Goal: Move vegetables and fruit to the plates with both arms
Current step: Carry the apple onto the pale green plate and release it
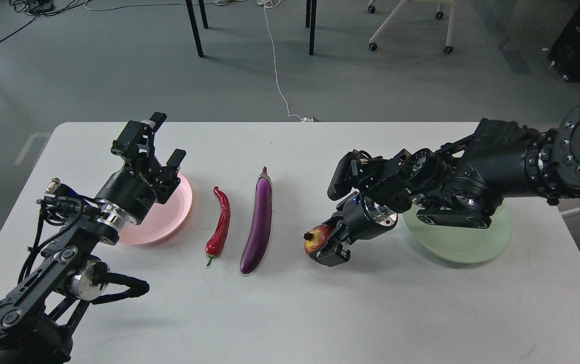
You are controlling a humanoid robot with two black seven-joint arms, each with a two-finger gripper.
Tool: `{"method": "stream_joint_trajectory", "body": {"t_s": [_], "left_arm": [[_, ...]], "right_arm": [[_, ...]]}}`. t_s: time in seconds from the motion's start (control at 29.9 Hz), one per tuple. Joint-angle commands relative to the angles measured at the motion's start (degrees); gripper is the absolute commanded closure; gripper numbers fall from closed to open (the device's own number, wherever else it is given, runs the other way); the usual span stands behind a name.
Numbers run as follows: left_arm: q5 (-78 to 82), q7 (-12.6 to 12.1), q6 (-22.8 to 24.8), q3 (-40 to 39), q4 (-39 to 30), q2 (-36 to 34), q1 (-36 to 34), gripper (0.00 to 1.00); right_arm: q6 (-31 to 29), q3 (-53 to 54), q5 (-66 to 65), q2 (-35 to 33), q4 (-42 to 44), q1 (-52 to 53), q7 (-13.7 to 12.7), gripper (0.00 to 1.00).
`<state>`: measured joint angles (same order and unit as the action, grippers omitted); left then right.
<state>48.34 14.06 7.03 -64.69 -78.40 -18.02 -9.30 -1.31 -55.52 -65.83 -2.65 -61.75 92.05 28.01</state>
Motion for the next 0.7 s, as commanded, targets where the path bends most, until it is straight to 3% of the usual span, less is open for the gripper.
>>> {"method": "stream_joint_trajectory", "body": {"t_s": [0.0, 0.3, 0.57, 0.67], "left_arm": [[0.00, 0.00, 0.00, 0.00, 0.00, 0.00, -0.02, 0.02], [0.00, -0.08, 0.09, 0.09, -0.26, -0.18, -0.02, 0.02], [0.00, -0.09, 0.27, 0.18, -0.44, -0.17, -0.11, 0.02], [0.08, -0.09, 0.27, 0.18, -0.53, -0.18, -0.11, 0.02]], "right_arm": [[-0.01, 0.24, 0.00, -3.75, -3.54, 4.79, -0.01, 0.66], [-0.45, -0.90, -14.84, -22.37, -7.68, 12.81, -0.01, 0.65], [-0.45, -5.30, -16.79, -32.85, -6.19, 4.65, -0.01, 0.62], [-0.01, -5.04, -16.53, -33.56, -2.51, 0.52, -0.01, 0.54]]}}
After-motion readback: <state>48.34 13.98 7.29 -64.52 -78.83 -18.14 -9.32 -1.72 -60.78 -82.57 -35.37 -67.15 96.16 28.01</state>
